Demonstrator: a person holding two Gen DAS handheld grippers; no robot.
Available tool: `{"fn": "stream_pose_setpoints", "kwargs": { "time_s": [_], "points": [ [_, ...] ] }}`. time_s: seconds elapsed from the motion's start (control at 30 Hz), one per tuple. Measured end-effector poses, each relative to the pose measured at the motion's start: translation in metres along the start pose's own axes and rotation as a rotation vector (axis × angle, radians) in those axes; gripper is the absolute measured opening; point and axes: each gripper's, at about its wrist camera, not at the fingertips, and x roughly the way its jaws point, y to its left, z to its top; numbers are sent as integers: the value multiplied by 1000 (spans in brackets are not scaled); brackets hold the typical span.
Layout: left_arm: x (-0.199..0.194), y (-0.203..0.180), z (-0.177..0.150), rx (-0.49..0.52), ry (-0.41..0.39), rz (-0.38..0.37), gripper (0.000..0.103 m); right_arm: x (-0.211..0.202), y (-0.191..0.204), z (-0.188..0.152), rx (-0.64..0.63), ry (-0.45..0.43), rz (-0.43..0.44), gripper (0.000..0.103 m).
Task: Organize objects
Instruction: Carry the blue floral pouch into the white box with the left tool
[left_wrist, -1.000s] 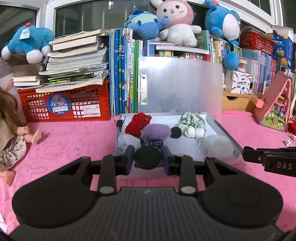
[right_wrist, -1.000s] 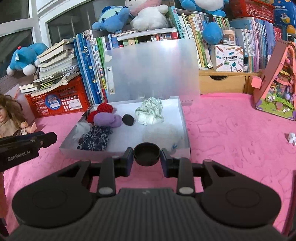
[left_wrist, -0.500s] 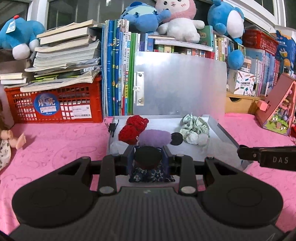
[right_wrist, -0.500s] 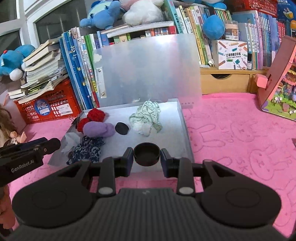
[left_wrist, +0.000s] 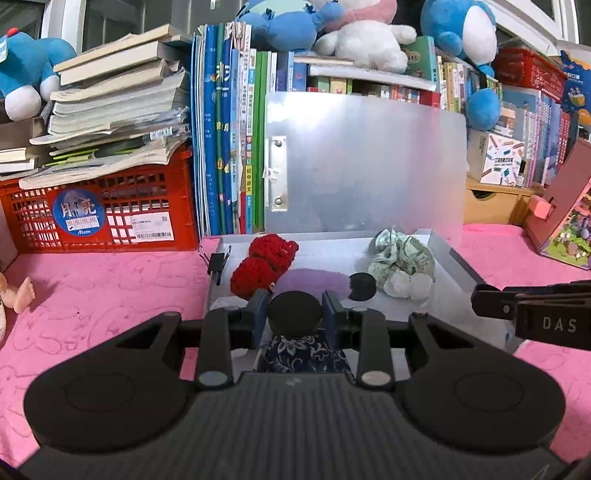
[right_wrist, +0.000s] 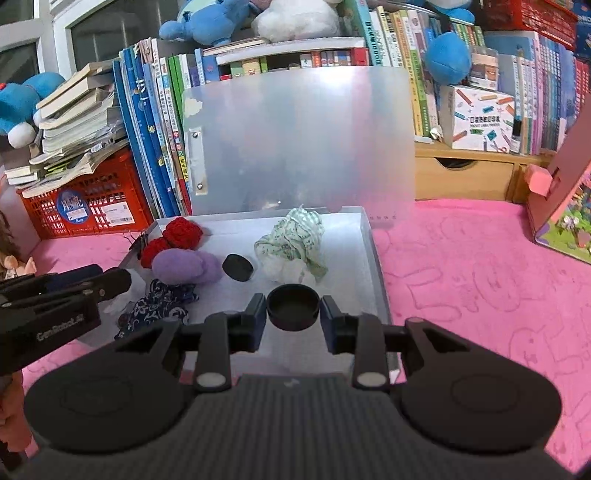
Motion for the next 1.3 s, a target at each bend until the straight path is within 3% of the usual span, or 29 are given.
{"fn": "stream_pose_setpoints", "kwargs": {
  "time_s": [0.57, 0.87, 1.3],
  "points": [
    [40, 5, -17, -14, 87, -3, 37, 37, -7, -10, 49, 81, 130, 37],
    [48, 3, -18, -3, 66, -17, 37, 50, 0, -12, 38, 97, 163, 37],
    [61, -9, -16, 10, 58, -52, 37, 52, -1, -12, -19, 84, 125, 37]
  ]
}}
